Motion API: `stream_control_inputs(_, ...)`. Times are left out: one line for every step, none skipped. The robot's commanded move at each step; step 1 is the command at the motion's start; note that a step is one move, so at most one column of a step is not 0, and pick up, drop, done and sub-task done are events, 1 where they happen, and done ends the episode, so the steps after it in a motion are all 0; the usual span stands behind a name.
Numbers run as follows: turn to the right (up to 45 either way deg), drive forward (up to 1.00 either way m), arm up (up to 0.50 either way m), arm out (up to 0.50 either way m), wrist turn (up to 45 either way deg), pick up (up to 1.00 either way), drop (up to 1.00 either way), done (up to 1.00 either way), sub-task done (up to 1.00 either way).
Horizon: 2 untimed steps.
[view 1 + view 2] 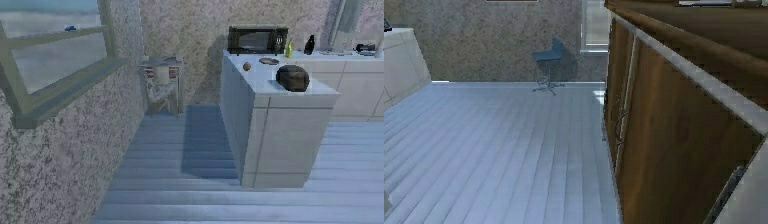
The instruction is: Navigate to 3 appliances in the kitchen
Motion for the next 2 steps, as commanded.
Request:
stream_control_inputs(21.0,0.00,0.00,0.00,0.0,0.00,0.00,0.00,0.00)
stream_control_inputs(3.0,0.00,0.00,0.00,0.0,0.00,0.00,0.00,0.00)
